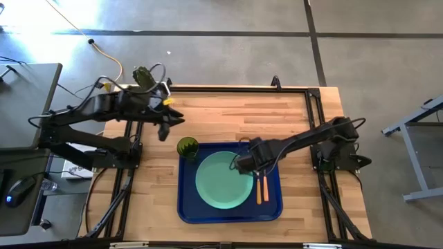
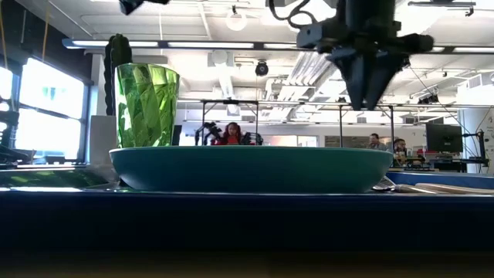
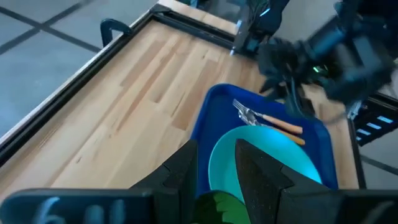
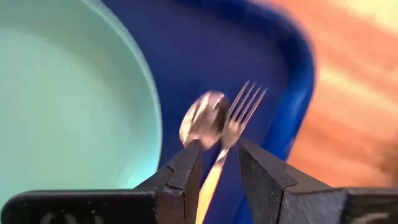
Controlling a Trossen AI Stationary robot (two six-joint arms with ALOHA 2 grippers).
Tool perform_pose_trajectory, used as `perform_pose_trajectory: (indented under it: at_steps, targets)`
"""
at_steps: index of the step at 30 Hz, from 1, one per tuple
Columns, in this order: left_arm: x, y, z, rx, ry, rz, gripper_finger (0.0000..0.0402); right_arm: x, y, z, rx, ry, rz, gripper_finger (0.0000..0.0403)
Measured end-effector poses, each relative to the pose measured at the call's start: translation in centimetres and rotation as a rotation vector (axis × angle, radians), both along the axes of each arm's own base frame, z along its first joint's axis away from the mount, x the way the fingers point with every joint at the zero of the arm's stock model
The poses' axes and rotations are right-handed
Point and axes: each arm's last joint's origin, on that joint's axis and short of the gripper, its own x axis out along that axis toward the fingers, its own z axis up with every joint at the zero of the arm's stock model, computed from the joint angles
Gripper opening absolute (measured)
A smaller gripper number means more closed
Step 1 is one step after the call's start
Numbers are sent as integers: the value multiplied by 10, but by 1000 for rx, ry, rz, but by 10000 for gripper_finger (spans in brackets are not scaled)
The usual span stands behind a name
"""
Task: Pick and place plate/cup/fork/spoon on tray
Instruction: Return to Home Position
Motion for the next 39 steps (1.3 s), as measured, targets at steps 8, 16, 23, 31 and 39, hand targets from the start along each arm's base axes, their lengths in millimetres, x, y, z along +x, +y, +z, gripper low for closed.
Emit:
perform_pose_trajectory:
  at_steps: [8, 16, 23, 31, 39]
  targets:
    - [-43, -5, 3, -3, 6, 38, 97, 0, -34, 27, -10, -135, 21, 99]
    - [-73, -9, -47, -75, 5, 92, 97, 11, -45, 30, -17, -233, 68, 99]
    - [-92, -12, -80, -50, -109, 81, 97, 12, -46, 31, -26, -245, 51, 99]
    - [-103, -14, -116, -4, -258, 60, 91, 8, -42, 59, -48, -451, 19, 99]
    - [-106, -17, -149, -3, -384, -32, 75, -7, -47, 92, -141, -601, 47, 99]
